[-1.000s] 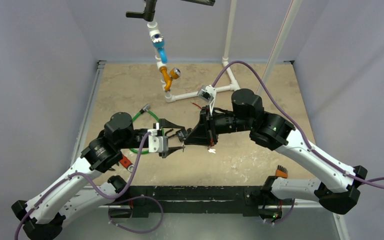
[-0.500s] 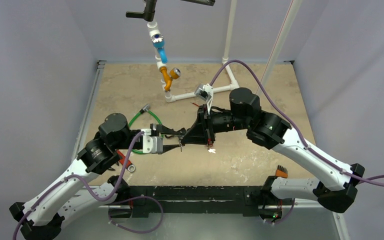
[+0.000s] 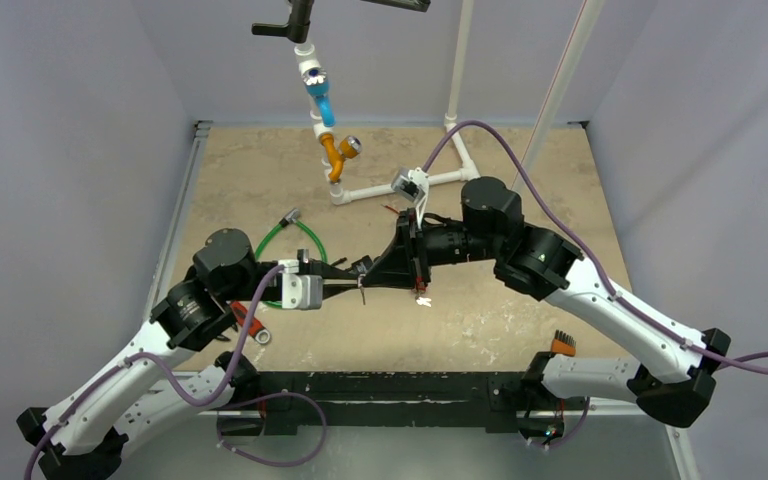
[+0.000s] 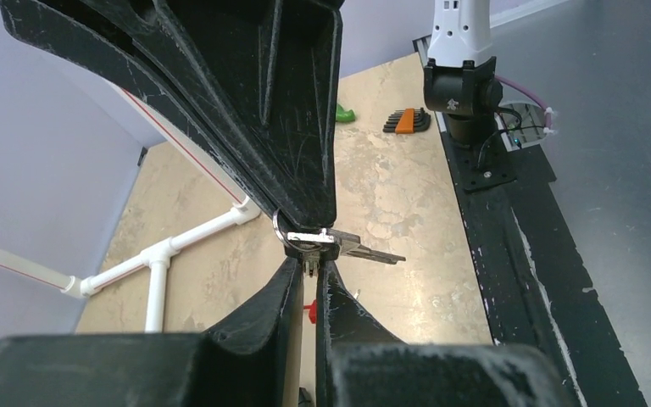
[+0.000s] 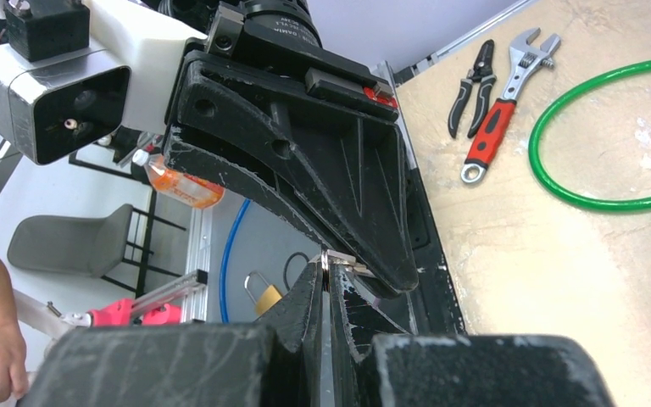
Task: Unlock with the key
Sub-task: Pick up the key from the center of the board.
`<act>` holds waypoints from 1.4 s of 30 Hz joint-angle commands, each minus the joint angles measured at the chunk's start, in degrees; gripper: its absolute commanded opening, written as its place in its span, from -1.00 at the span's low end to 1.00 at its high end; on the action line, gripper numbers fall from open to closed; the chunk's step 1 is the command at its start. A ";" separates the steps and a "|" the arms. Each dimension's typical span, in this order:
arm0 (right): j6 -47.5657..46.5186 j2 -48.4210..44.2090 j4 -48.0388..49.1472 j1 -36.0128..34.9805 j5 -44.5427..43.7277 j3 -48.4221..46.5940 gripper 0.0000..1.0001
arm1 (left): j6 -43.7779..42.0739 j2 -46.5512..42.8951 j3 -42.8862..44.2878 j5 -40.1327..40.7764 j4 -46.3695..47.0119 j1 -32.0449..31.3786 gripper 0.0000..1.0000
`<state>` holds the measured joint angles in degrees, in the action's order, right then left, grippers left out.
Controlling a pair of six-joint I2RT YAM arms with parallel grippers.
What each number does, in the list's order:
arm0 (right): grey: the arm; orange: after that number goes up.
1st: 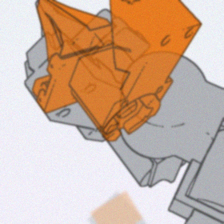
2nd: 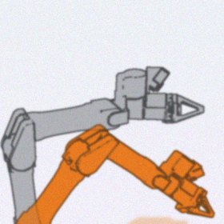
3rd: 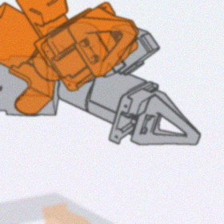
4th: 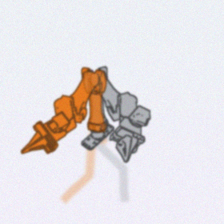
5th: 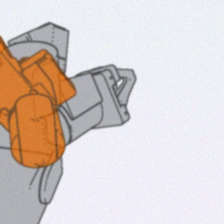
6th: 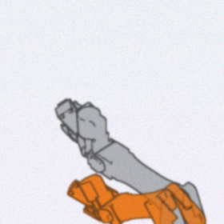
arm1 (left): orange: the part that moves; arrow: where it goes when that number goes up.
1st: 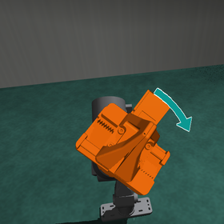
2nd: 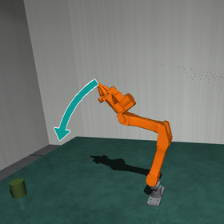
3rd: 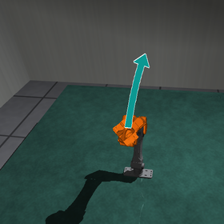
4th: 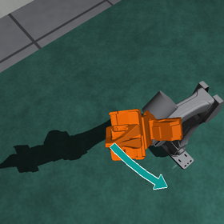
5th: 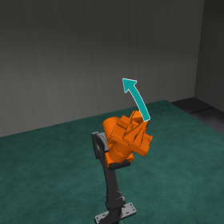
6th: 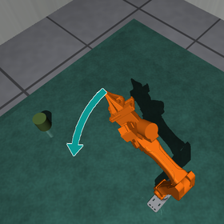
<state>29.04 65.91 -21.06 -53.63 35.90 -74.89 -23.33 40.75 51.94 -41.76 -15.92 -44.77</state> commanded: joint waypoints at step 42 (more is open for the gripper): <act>-8.53 -6.85 -6.50 0.53 -17.79 -1.96 0.30 | -37.04 -2.26 5.99 8.76 -20.31 0.90 -1.00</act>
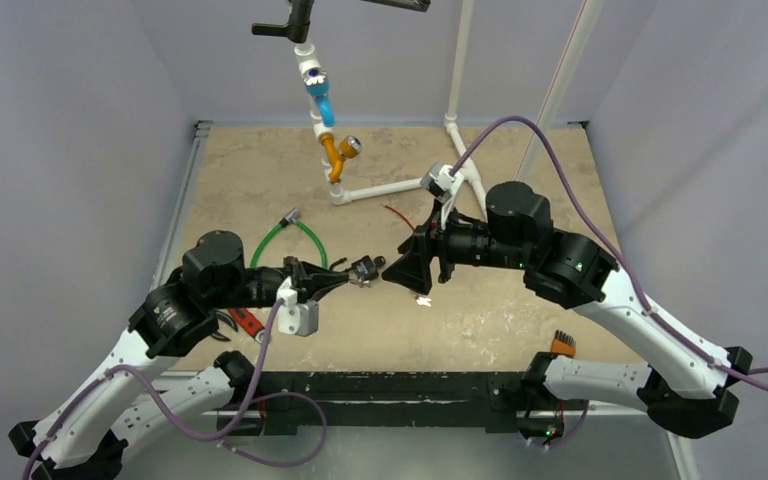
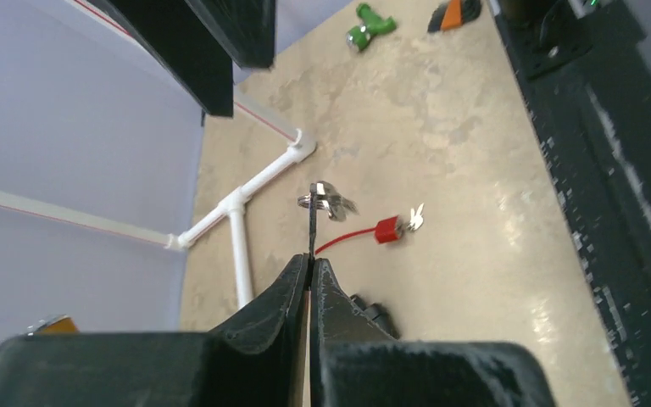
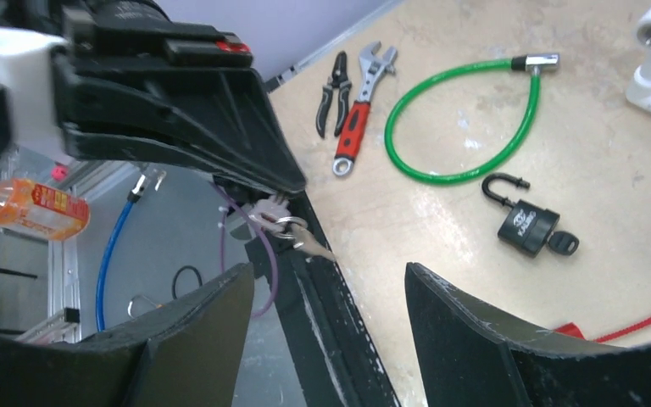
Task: Unlock with the key
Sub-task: Pick up the key from the center of the board.
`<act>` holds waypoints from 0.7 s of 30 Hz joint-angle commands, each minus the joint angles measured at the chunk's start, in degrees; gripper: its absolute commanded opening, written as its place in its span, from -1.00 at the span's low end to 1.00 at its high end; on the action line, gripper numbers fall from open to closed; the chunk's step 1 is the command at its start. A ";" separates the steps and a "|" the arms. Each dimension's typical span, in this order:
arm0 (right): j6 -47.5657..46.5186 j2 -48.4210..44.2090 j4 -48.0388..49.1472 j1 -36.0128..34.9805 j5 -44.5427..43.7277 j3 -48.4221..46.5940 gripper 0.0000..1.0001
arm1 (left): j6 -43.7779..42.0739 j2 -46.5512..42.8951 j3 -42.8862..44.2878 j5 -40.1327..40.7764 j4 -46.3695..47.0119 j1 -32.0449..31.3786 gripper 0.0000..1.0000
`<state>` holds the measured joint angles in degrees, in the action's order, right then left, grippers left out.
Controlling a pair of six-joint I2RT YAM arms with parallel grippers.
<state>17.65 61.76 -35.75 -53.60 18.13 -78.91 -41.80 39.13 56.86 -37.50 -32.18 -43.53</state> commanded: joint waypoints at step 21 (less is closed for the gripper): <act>37.51 3.14 60.88 10.36 30.41 25.59 0.04 | -79.35 -11.01 -16.16 11.28 14.83 -8.09 -1.00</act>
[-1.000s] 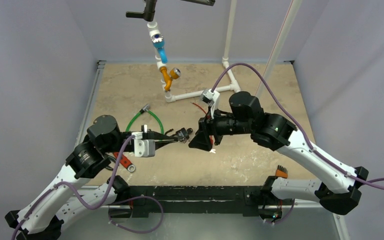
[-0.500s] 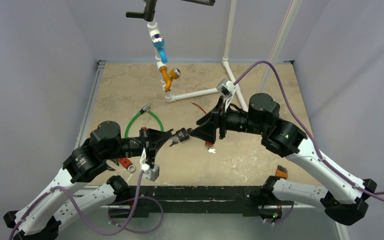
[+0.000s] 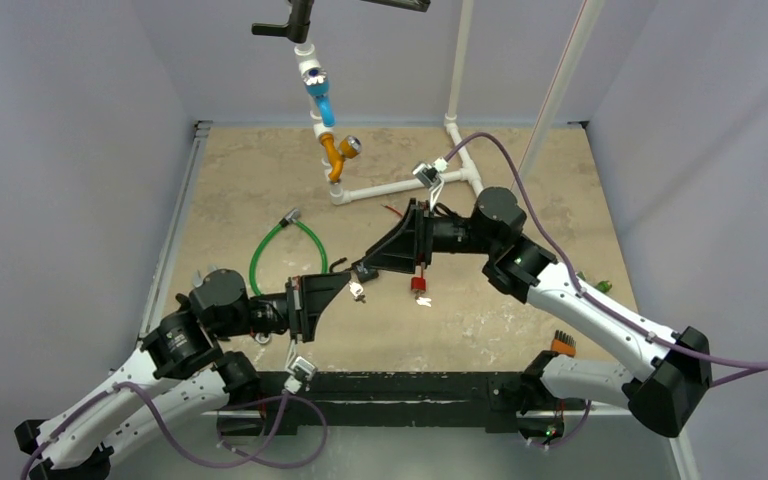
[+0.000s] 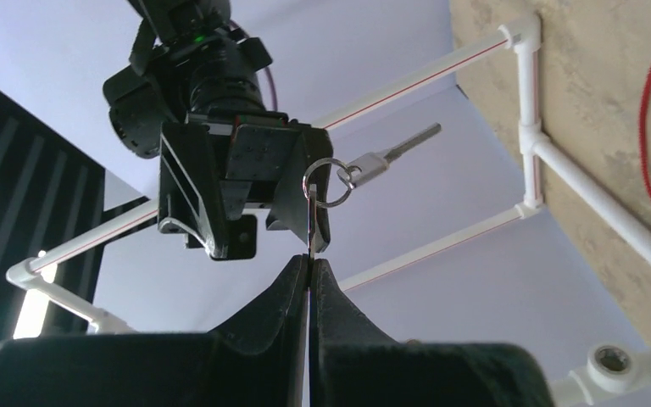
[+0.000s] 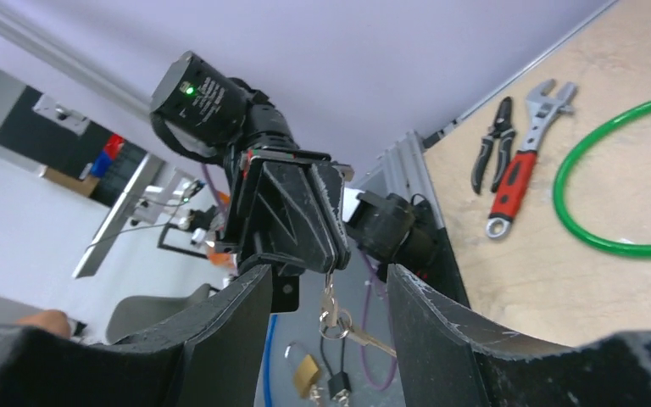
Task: Unlock with the key
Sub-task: Pick up the key from the center of the board.
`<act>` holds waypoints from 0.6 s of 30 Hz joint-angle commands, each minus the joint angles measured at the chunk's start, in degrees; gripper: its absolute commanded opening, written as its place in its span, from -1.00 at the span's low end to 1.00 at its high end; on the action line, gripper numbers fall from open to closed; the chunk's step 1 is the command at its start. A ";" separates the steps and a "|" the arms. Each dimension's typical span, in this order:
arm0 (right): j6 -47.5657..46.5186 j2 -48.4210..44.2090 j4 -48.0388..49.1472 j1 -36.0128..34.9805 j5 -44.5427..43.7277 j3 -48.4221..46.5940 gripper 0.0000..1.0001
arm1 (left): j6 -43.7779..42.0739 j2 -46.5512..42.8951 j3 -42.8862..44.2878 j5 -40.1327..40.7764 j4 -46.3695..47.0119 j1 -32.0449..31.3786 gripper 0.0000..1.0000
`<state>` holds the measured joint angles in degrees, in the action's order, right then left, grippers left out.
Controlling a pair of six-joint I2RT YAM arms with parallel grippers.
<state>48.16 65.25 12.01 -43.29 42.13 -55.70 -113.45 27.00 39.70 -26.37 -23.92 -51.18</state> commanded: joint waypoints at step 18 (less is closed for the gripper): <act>7.67 1.62 14.26 0.04 9.08 4.51 -0.19 | -7.91 5.48 3.22 4.65 11.10 -2.01 -1.00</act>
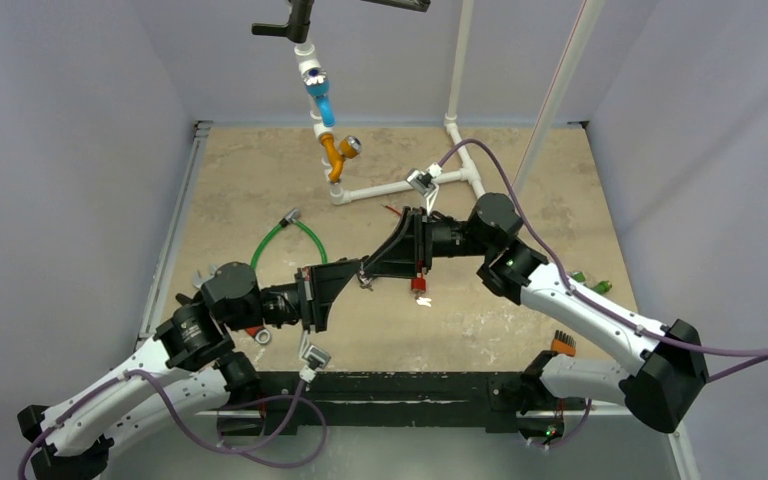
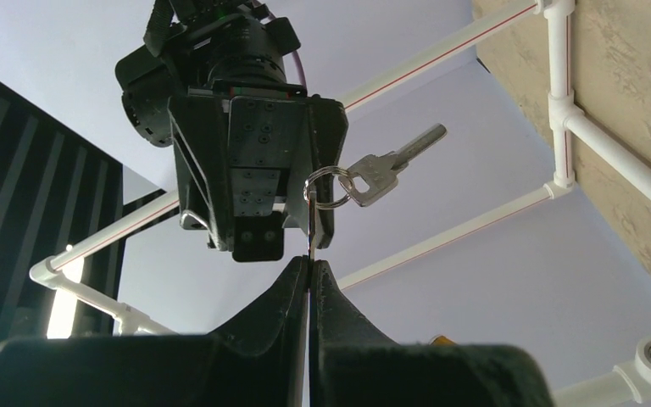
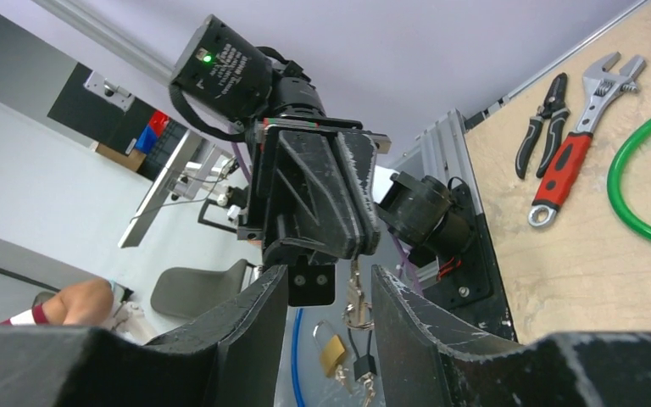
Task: Unlock with the key
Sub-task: Pick up the key from the center of the board.
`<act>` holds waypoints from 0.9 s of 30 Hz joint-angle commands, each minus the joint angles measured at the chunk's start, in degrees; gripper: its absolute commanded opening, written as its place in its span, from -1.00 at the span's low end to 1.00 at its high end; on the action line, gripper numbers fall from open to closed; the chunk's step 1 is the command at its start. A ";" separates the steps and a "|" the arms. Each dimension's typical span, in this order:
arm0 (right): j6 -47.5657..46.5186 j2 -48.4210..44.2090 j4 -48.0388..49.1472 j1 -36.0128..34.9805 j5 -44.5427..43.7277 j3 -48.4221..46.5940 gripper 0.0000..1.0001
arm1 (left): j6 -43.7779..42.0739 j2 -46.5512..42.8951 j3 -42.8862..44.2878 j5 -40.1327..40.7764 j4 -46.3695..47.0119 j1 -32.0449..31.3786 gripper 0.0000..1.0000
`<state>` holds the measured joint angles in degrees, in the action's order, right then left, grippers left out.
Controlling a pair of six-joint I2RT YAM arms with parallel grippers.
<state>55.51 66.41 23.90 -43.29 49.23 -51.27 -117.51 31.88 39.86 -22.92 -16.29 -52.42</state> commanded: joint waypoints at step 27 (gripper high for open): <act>-9.66 -1.83 -12.91 1.59 -1.11 -2.44 -1.00 | 26.30 4.09 10.37 18.73 0.84 -1.74 0.85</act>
<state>52.88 66.63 19.68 -42.68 50.24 -50.98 -110.08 34.57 42.24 -14.76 -13.58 -54.08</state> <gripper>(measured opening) 0.009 0.846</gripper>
